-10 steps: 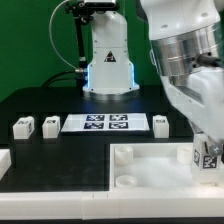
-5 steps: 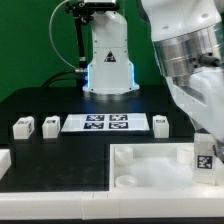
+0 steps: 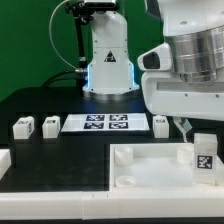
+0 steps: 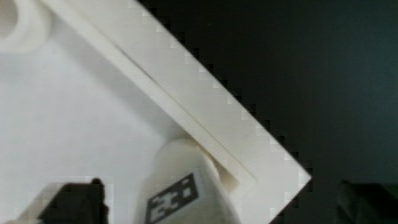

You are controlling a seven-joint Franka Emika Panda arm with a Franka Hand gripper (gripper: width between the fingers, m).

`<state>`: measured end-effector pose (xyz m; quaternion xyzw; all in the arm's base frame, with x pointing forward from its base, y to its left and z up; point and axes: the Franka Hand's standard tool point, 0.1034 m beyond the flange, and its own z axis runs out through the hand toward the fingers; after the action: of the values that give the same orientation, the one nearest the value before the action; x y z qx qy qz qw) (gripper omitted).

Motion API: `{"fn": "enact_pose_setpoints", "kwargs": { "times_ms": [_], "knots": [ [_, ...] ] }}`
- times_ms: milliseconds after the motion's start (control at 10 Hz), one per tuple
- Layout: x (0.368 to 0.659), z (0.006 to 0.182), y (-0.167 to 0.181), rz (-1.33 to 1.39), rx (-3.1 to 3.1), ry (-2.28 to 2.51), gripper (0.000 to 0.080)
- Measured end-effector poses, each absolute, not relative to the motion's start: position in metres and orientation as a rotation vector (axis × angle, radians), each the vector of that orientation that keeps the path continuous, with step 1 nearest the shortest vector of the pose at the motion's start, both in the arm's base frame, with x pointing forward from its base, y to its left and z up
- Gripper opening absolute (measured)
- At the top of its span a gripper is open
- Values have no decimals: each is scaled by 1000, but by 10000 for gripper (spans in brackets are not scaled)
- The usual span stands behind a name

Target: Assemble one leg

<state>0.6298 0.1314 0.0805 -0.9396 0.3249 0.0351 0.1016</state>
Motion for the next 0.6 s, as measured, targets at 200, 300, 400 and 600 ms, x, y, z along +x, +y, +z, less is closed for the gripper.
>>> {"fn": "enact_pose_setpoints", "kwargs": {
  "times_ms": [200,300,400,600],
  "knots": [
    [640,83,129,2,-2946,542,649],
    [642,84,137,-31,-2946,527,649],
    [641,83,138,-21,-2927,573,649],
    [642,83,134,-7,-2888,748,375]
  ]
}}
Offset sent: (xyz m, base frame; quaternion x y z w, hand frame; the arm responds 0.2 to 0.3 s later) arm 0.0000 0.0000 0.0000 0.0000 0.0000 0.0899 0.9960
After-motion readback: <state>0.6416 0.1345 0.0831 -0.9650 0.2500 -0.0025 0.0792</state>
